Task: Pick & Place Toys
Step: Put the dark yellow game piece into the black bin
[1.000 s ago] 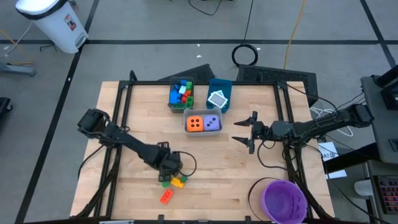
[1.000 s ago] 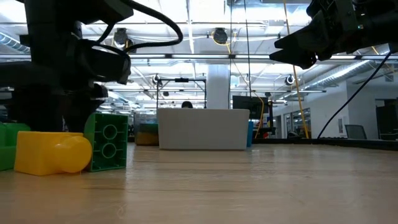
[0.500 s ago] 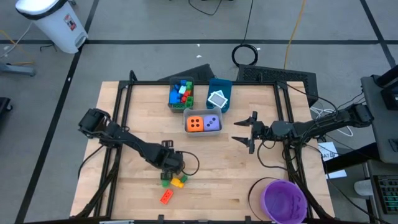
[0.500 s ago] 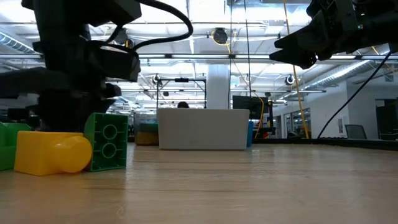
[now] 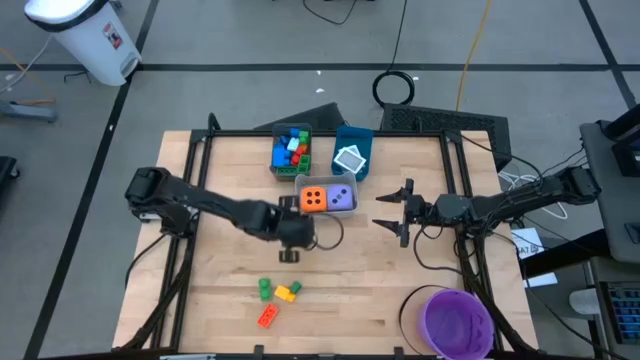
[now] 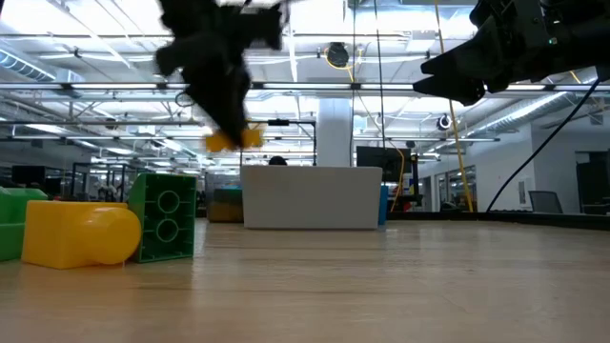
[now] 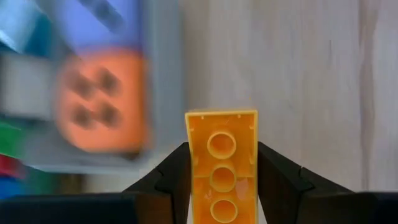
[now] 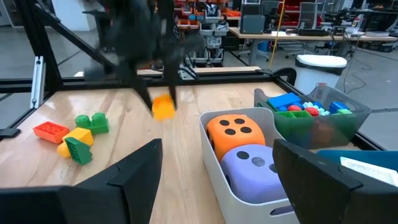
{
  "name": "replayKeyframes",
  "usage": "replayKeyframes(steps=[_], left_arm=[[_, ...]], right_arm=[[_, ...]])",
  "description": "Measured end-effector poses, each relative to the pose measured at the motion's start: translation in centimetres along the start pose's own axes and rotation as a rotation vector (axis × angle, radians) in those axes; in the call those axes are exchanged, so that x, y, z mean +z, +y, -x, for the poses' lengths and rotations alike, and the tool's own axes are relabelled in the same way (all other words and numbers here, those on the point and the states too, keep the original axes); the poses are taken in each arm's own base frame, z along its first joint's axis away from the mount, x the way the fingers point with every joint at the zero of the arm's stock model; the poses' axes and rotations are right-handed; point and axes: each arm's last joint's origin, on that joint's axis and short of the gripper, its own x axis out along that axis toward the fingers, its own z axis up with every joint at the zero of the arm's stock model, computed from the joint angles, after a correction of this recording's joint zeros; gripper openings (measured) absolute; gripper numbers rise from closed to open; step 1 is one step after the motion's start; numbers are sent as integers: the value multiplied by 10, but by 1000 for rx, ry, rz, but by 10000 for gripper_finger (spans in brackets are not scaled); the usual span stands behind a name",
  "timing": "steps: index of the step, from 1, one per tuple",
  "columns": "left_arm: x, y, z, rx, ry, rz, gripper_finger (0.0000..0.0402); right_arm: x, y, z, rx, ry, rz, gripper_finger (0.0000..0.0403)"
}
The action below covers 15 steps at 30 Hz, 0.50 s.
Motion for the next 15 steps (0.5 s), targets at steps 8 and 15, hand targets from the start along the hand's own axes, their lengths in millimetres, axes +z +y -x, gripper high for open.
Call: replayKeyframes(steps=[8, 15], left_arm=[[23, 73, 58, 240, -251, 79, 148], [-11, 165, 49, 342, -526, 379, 150]], right_arm=[[-1, 0, 0, -1, 12, 4, 279], [-1, 0, 0, 1, 13, 4, 279]])
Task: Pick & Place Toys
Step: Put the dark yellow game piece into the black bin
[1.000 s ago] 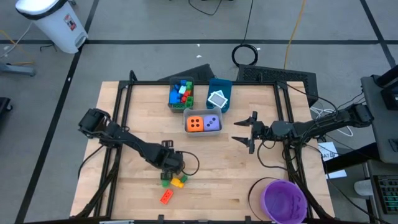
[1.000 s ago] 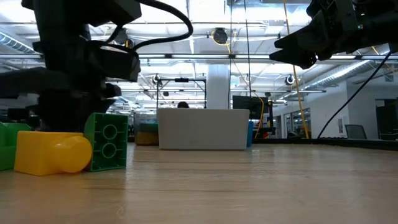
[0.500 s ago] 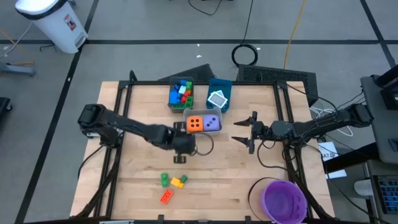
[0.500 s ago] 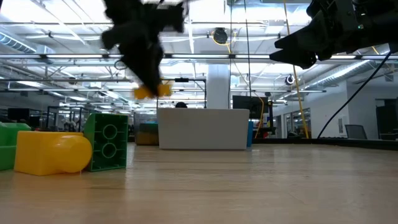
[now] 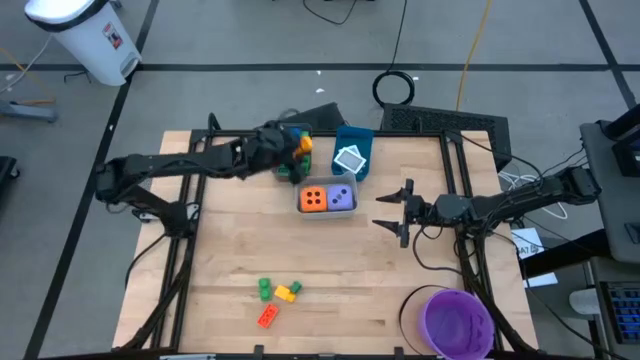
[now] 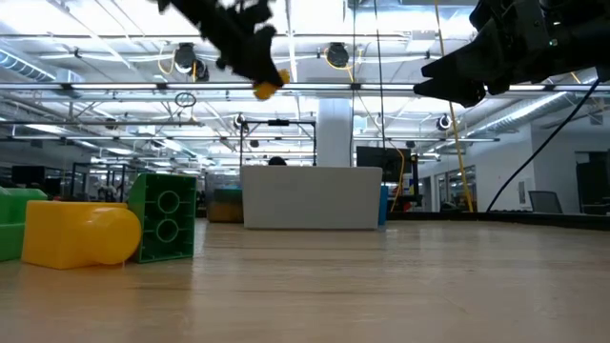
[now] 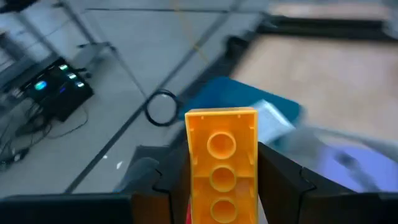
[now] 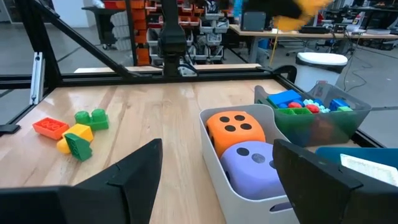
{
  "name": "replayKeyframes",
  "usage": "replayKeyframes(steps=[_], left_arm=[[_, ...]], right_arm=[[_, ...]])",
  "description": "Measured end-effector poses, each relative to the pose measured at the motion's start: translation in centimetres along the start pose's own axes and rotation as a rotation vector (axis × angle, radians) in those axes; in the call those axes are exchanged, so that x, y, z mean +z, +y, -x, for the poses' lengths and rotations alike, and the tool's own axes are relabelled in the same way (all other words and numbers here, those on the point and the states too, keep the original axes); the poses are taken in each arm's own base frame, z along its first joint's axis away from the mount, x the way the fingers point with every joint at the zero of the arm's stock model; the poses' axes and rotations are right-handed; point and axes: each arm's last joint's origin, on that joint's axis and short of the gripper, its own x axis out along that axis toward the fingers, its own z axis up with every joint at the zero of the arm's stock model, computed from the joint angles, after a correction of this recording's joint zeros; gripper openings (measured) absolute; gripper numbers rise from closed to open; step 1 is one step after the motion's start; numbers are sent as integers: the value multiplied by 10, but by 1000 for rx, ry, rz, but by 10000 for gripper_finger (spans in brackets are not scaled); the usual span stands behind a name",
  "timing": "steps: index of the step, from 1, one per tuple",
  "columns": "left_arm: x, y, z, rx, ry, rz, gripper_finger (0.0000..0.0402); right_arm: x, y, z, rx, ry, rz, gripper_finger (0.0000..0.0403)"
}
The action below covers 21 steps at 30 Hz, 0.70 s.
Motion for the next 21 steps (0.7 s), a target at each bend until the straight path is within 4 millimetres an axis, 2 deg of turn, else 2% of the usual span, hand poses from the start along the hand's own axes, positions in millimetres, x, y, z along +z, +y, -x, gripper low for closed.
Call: replayKeyframes(steps=[4, 10, 15, 21], left_arm=[[-32, 37, -29, 123, -62, 150, 151], [-76, 69, -65, 236, 4, 299, 151], [-102, 79, -89, 277, 95, 328, 156], [-116, 78, -107, 291, 113, 378, 198]], right_arm=[[0, 0, 0, 0, -1, 0, 279], [1, 0, 0, -1, -14, 12, 279], [2, 0, 0, -2, -17, 20, 279], [2, 0, 0, -2, -16, 18, 279]])
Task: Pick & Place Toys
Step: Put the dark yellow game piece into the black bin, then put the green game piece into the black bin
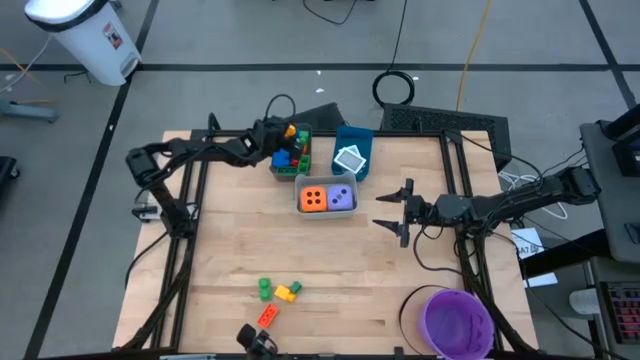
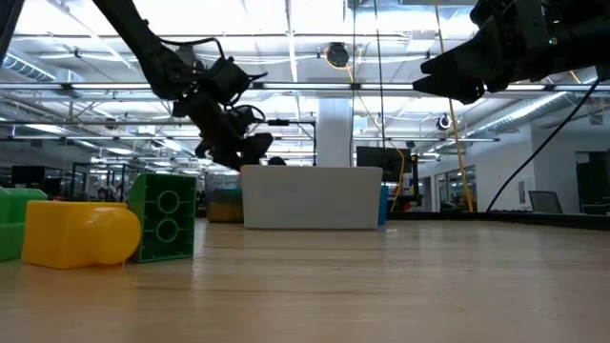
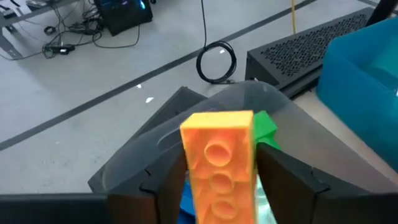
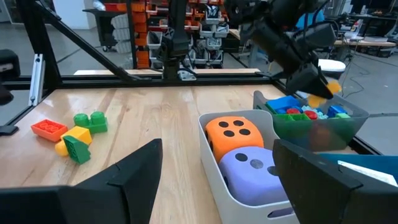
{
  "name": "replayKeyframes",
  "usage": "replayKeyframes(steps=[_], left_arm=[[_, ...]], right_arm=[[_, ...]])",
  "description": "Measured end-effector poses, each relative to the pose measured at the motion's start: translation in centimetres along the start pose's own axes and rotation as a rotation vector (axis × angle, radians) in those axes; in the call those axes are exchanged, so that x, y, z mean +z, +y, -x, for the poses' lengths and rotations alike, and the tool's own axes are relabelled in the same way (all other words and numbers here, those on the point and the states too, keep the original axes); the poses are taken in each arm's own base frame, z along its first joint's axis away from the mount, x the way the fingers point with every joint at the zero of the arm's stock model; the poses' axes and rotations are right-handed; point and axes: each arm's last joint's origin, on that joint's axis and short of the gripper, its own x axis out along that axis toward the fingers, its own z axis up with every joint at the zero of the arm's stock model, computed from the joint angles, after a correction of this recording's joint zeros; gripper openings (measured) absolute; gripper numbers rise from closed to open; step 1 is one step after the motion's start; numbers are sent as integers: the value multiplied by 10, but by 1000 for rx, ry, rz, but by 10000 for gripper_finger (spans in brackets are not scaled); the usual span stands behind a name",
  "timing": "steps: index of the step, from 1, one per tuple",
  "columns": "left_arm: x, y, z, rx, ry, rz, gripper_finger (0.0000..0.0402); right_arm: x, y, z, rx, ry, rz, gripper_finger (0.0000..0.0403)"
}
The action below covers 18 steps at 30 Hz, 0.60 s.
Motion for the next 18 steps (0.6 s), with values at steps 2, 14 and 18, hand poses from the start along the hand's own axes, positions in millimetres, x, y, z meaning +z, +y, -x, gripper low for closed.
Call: replayKeyframes(steps=[2, 14, 18], left_arm=[[-1, -1, -1, -1, 5, -4, 214], [21, -19, 43, -177, -36, -107, 257], [37, -28, 91, -338, -44, -97, 257]], right_arm=[[0, 0, 0, 0, 0, 0, 279], [0, 0, 0, -1, 1, 0, 279], [0, 0, 0, -2, 1, 2, 279]])
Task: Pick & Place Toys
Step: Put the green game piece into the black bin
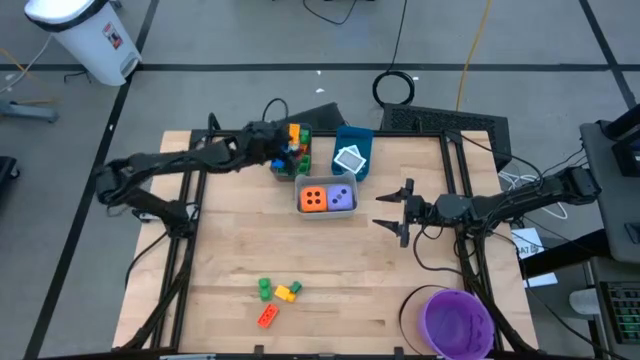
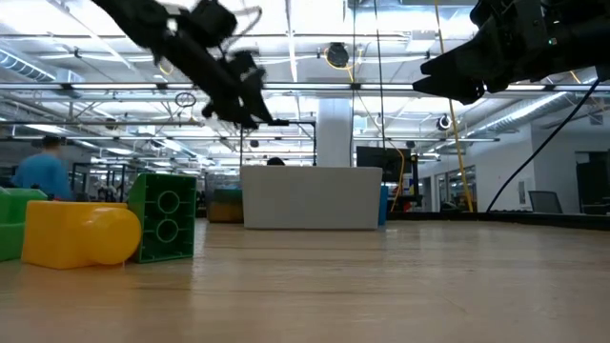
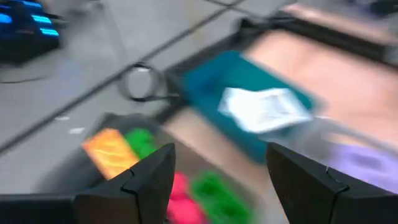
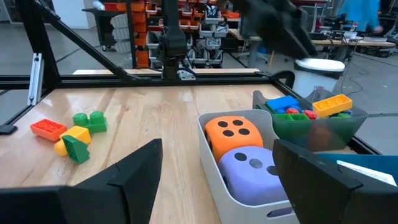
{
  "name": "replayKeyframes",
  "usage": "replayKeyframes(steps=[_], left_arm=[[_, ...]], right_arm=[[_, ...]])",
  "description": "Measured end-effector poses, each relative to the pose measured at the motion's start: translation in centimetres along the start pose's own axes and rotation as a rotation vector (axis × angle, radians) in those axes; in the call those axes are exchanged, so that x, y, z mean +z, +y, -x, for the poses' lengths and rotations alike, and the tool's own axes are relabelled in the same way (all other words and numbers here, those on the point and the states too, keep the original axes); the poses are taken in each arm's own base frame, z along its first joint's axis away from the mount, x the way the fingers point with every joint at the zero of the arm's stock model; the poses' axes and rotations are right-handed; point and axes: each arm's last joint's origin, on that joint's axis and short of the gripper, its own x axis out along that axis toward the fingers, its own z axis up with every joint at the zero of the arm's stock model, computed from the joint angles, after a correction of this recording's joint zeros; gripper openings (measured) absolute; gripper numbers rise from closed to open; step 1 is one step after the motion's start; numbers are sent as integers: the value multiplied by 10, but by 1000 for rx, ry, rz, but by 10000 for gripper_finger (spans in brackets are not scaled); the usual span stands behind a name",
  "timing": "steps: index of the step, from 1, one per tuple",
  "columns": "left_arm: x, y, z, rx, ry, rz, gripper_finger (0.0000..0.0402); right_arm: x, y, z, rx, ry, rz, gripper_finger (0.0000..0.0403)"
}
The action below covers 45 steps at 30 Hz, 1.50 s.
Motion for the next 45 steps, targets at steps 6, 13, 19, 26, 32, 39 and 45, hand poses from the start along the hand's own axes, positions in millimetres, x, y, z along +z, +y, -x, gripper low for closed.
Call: replayKeyframes(steps=[6, 13, 19, 26, 32, 39, 45], left_arm=[[4, -37, 65, -301, 54, 18, 257], [-33, -82, 115, -553, 407, -20, 258], [-74, -128, 134, -529, 583, -113, 258], [-120, -163, 137, -386, 732, -44, 257], [-154, -186, 125, -155, 848, 259, 257], [-195, -204, 111, -94, 975, 184, 257], [-207, -207, 105, -41, 980, 152, 257]], right_arm=[[0, -1, 0, -7, 0, 0, 279], [0, -1, 0, -6, 0, -10, 279], [0, -1, 0, -6, 0, -10, 279], [0, -1, 0, -6, 4, -24, 279], [0, -1, 0, -5, 1, -25, 279], [0, -1, 0, -5, 2, -25, 279], [0, -1, 0, -4, 2, -33, 279]])
